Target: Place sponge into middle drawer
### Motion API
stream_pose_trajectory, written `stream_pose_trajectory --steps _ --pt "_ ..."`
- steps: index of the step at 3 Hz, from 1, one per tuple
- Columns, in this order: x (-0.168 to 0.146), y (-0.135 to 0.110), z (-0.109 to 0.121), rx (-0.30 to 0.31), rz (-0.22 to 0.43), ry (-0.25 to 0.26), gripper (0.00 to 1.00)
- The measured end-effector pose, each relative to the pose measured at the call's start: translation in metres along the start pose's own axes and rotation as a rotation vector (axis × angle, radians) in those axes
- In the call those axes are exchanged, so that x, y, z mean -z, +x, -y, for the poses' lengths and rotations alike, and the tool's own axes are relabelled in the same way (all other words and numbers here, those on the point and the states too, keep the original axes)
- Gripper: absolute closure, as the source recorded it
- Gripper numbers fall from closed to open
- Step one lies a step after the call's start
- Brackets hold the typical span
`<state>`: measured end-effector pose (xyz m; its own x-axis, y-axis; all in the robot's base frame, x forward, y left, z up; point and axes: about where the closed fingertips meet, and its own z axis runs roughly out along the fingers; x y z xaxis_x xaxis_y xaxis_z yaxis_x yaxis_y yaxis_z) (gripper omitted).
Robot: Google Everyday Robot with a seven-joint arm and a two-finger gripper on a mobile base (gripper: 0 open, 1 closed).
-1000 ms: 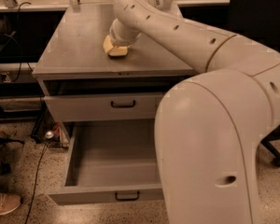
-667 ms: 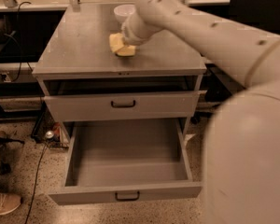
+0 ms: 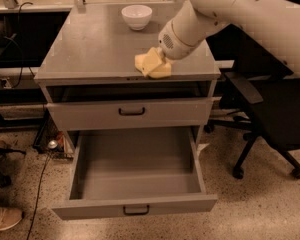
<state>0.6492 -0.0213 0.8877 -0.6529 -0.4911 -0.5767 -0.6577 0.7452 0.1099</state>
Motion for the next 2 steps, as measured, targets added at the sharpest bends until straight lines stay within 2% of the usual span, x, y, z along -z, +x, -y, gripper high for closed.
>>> stream_pose_trajectory --steps 1,2 --pt "0.004 0.0272 -0.0095 0.001 -0.096 -0.033 1.0" --pt "0.0039 0.0273 -0.0095 0.001 -0.097 -0.033 1.0"
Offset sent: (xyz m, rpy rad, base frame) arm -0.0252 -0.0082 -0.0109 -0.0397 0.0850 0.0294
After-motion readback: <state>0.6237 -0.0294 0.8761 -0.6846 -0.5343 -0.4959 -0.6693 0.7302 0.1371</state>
